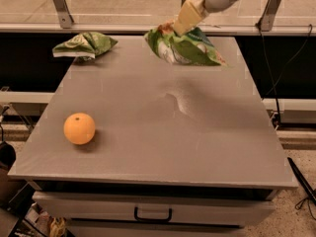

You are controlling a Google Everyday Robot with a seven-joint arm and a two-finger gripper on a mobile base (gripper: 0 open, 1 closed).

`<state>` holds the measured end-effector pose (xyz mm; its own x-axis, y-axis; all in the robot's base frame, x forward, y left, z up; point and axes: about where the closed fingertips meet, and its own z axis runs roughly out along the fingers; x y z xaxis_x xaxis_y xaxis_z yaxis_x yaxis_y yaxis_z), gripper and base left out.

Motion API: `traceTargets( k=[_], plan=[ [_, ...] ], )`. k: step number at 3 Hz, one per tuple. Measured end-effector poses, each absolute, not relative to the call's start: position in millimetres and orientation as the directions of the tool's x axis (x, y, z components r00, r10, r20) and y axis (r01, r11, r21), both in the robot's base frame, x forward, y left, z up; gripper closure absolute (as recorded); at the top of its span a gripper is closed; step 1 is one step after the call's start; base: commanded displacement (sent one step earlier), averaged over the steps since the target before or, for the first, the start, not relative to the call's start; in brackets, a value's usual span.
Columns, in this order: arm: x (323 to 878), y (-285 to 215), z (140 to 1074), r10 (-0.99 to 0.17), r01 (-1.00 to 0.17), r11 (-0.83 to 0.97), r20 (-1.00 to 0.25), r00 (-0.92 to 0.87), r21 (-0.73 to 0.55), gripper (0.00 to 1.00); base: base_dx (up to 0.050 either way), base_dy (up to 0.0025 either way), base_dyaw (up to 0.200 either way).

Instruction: Move green rice chip bag near green jalapeno chip bag

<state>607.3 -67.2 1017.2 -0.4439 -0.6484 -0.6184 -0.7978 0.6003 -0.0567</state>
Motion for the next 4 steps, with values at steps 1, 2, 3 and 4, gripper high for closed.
traceTargets(
  k=[1,2,3,4],
  plan=[
    [639,-52,1055,-0.644,-0.802,0.587,-0.663,-0.382,-0.108,1.00,0.000,0.00000,0.000],
    [672,-24,1082,-0.614,-0.786,0.602,-0.711,-0.341,-0.143,1.00,0.000,0.00000,0.000],
    [707,9,1086,-0.561,-0.755,0.639,-0.759,-0.330,-0.144,1.00,0.000,0.00000,0.000],
    [746,36,1074,-0.515,-0.707,0.691,-0.789,-0.335,-0.151,1.00,0.000,0.00000,0.000]
  ],
)
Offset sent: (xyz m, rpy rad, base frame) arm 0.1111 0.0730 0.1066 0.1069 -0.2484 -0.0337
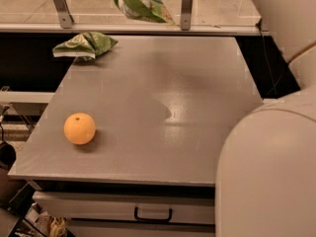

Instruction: Move green rice chip bag near green jalapeno chip bag

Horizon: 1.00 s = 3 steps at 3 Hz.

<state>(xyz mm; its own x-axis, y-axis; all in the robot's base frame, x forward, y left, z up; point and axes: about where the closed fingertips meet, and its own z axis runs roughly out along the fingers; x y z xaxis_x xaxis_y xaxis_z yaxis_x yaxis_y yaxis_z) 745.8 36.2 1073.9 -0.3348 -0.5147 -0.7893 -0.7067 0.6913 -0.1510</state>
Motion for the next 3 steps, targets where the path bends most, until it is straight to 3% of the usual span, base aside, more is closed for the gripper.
traceTargets(
  k=[3],
  plan=[
    [804,47,1010,-0.400,-0.507,0.850,-0.798,-0.450,-0.140,1.00,0.000,0.00000,0.000]
  ],
)
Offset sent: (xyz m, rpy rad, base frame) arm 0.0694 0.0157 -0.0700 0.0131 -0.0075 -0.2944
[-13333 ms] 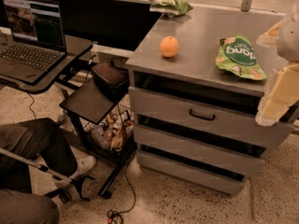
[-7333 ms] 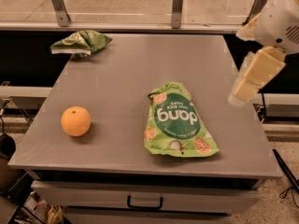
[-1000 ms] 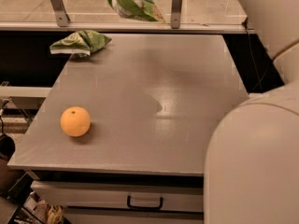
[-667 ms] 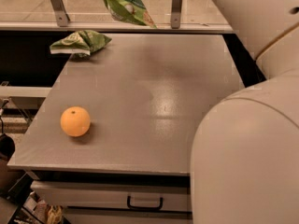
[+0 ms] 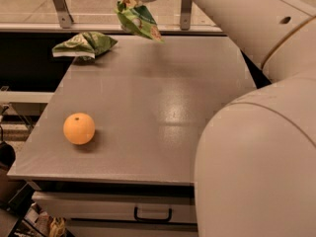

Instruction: Move green rice chip bag near green jalapeno chip bag

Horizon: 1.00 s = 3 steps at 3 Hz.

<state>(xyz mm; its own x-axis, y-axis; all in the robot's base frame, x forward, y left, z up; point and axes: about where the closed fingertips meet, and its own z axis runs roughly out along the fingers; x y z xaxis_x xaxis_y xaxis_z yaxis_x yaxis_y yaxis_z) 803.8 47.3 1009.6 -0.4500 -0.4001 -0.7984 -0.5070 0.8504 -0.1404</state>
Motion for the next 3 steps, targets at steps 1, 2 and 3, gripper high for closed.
traceTargets(
  k=[1,2,3],
  plan=[
    [799,45,991,-0.372,-0.478,0.869,-0.805,-0.462,-0.127,0.83,0.000,0.00000,0.000],
    [797,47,980,-0.370,-0.475,0.871,-0.801,-0.471,-0.123,0.60,0.000,0.00000,0.000],
    [797,48,979,-0.371,-0.477,0.870,-0.800,-0.471,-0.123,0.36,0.000,0.00000,0.000]
  ],
)
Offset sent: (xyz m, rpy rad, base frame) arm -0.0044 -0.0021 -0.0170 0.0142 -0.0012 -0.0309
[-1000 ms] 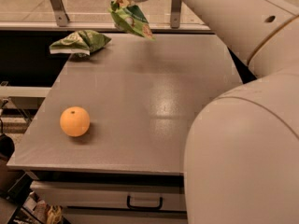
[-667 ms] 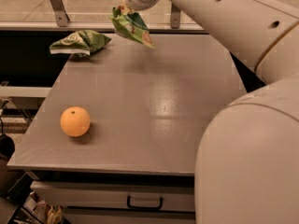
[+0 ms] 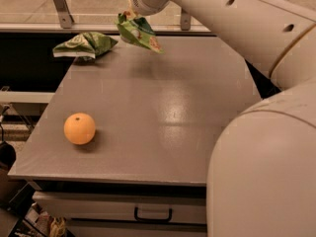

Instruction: Move green rice chip bag near green jalapeno chip bag

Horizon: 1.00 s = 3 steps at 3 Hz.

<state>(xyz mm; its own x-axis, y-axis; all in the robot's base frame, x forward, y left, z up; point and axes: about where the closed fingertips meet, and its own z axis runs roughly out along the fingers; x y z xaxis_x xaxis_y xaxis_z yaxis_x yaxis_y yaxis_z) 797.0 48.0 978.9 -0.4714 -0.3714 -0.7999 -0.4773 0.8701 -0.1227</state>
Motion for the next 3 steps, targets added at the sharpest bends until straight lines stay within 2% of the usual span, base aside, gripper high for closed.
traceTargets(
  k=[1,2,3],
  plan=[
    [797.0,49.7,977.6,-0.373,-0.480,0.869,-0.799,-0.472,-0.122,0.14,0.000,0.00000,0.000],
    [796.9,51.1,976.2,-0.375,-0.481,0.868,-0.798,-0.473,-0.122,0.00,0.000,0.00000,0.000],
    [796.9,51.2,976.2,-0.375,-0.481,0.868,-0.798,-0.473,-0.122,0.00,0.000,0.00000,0.000]
  ],
)
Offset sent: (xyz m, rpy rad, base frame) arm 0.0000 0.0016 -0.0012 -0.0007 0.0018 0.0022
